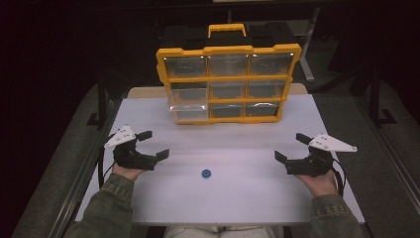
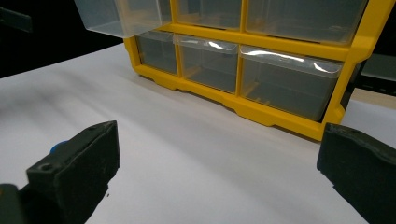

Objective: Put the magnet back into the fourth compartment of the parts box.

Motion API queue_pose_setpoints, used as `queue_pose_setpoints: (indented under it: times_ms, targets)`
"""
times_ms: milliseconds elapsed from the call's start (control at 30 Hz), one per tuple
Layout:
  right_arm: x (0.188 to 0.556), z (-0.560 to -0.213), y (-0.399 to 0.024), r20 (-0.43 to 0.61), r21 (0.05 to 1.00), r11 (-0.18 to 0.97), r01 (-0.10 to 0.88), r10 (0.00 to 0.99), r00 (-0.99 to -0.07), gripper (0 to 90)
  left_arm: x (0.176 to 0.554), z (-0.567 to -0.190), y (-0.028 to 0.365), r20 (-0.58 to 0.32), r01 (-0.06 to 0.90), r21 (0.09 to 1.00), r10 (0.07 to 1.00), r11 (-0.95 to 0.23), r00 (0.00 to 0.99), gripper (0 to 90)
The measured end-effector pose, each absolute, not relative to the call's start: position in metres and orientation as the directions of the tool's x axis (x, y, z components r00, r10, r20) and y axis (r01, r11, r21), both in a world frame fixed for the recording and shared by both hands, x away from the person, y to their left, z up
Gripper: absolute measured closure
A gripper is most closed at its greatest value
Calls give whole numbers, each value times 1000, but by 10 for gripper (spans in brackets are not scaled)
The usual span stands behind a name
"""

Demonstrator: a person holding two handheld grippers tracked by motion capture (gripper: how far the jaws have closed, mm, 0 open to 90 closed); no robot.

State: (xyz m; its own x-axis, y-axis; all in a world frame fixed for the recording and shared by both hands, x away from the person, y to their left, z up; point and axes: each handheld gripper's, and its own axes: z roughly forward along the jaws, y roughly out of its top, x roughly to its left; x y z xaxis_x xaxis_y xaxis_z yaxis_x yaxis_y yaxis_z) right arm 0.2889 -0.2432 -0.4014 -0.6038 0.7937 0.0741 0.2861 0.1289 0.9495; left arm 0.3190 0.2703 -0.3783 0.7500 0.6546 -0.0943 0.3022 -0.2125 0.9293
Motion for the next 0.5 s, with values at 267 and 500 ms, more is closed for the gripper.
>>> queue_pose_setpoints:
  times_ms: [267,500]
  targets:
    - [289,-401,-243,75,949,129,287,793,-605,0,324,-379,256,-92,306,923,636,-234,766,0]
    - [289,-401,-243,74,949,131,287,791,-607,0,327,-378,244,-93,310,917,621,-251,778,0]
